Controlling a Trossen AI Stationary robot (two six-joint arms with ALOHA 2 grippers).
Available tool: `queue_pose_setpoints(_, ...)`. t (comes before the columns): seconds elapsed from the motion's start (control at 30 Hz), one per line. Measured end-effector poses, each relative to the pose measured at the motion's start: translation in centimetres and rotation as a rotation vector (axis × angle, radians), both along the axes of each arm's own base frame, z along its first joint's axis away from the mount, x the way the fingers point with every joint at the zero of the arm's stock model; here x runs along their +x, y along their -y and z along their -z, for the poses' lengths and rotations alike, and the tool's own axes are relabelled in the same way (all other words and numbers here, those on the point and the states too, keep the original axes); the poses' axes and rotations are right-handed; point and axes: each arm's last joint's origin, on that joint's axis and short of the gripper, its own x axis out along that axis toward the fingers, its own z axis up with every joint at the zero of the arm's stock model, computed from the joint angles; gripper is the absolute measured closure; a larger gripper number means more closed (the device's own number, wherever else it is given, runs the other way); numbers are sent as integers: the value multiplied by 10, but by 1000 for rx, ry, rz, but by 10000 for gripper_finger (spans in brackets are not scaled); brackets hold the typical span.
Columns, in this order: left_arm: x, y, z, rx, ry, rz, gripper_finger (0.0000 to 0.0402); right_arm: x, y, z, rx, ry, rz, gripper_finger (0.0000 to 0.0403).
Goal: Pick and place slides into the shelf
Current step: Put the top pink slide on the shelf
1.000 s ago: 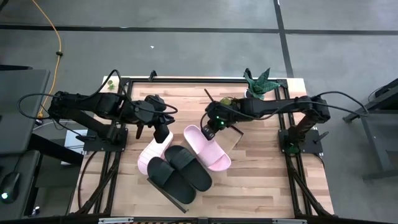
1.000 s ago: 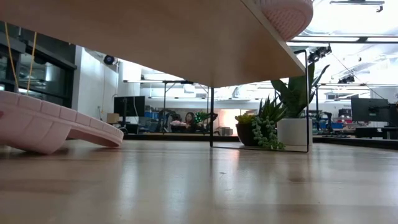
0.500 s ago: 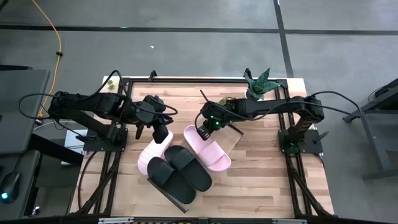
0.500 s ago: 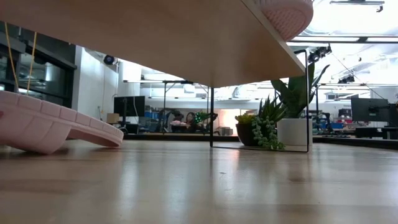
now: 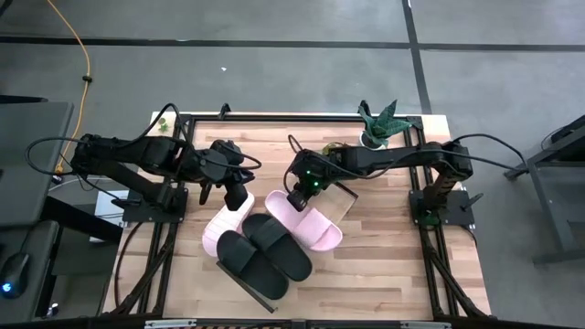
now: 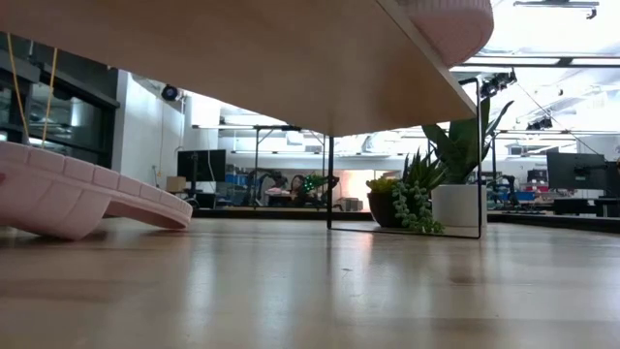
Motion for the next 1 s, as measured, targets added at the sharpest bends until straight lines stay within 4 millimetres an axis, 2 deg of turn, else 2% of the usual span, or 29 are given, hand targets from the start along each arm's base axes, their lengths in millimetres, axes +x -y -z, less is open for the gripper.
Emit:
queue_pose_setpoints(0.2,0,0,0,4,-1,0,364,4,0,4,19,4,-2,403)
queue_pose_setpoints(0.47,0,0,0,4,-2,0,364,-1,1,-1,-61,-5,99,403)
queue_pose_setpoints(0.67,0,0,0,4,-3,0,364,-13,1,-2,-96,-96,136,403)
queue_pose_setpoints(1.0,0,0,0,6,-5,2,364,-42,-21,-16,-122,-201,112,403)
